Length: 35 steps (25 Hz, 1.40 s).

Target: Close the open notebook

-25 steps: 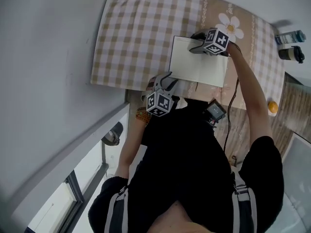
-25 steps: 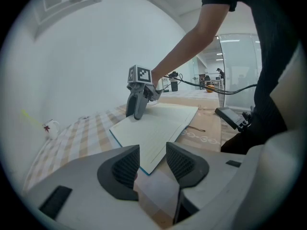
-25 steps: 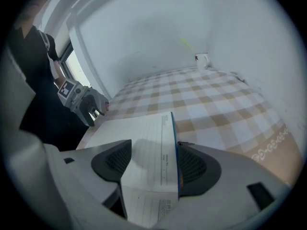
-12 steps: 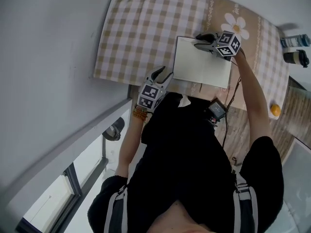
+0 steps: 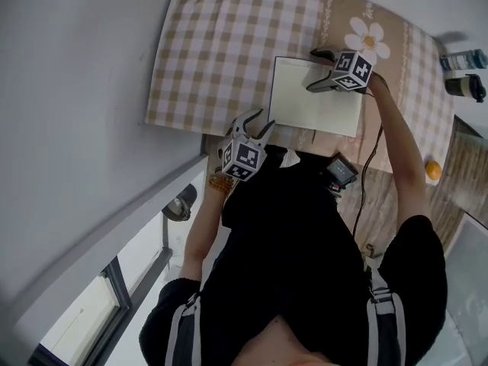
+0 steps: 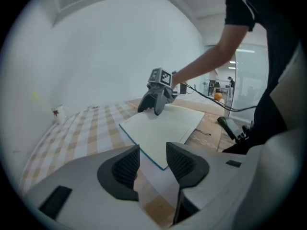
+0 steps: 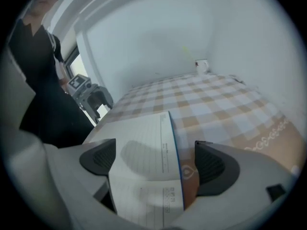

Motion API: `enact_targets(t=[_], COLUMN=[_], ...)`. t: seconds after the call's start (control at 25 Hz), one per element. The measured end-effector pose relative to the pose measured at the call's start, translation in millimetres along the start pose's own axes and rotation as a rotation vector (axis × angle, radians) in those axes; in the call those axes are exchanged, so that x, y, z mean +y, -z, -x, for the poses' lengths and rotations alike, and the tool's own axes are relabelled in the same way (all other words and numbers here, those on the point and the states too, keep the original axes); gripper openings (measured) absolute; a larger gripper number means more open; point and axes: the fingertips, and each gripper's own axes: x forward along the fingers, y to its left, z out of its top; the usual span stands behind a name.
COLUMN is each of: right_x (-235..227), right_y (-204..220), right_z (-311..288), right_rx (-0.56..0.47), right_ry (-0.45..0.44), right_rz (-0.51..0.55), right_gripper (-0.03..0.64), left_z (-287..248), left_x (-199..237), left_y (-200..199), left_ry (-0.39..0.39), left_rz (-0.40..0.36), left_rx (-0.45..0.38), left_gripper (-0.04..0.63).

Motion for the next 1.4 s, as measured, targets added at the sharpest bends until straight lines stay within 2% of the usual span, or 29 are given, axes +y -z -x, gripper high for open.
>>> enact_targets(t=[0.12,0.2,0.28,0.44,0.6,0.72,0.88,0.96,1.12,1.2,1.28,1.4], right_x=[10,20,21,18,19,19,18,17,18,17,13,16], right_y=[-1,2,3,-1,-1,-3,-2,-3,-6,-6,-6,-19], right_z=[0,-2,-2,-1,0,2,2,4,6,6,8,24], right_rx=[0.01,0.044,0.051,0.028,0.019,-0.003,-0.049,-0.078,-0.115,-0.135,-0.161,-0.248], right_ry=[-0.043,-0.068,-0.069,-0.068,-0.067,-0.069,-0.075,-0.069,-0.038,-0.012,0.04,0.204], right_rz=[-0.012,0.012,0.013,-0.016,-0.009,-0.015,-0.024,-0.022,0.007,0.024,0.042,0.104], right_gripper=[0.515,0.515,0.515,0.46,0.46,0.46,0.46,0.44,0.442,0.445,0.458,0.488], left_z=[-11,-18,-27,-36,-36,-31,-18,-13,-10,-10,-9,-5], left_x=[-19,-31,-38,-40,-40,-40,-41,-43,-50,-51,-49,-46], left_y=[0,1,5,13,9,2,-19,-30,-38,-41,-45,-53], left_ry=[0.002,0.027,0.039,0.037,0.004,-0.034,-0.057,-0.055,-0.007,0.034,0.064,0.087], left_rz=[-0.143,-0.184,-0.204,-0.209,-0.246,-0.271,-0.261,-0.267,-0.264,-0.223,-0.168,-0.133], left_rx=[0.028,0.044,0.072,0.106,0.091,0.048,-0.058,-0.113,-0.183,-0.214,-0.249,-0.293], left_gripper=[0.189,0.245,0.246,0.253,0.267,0.267,0.284,0.284,0.281,0.27,0.273,0.275])
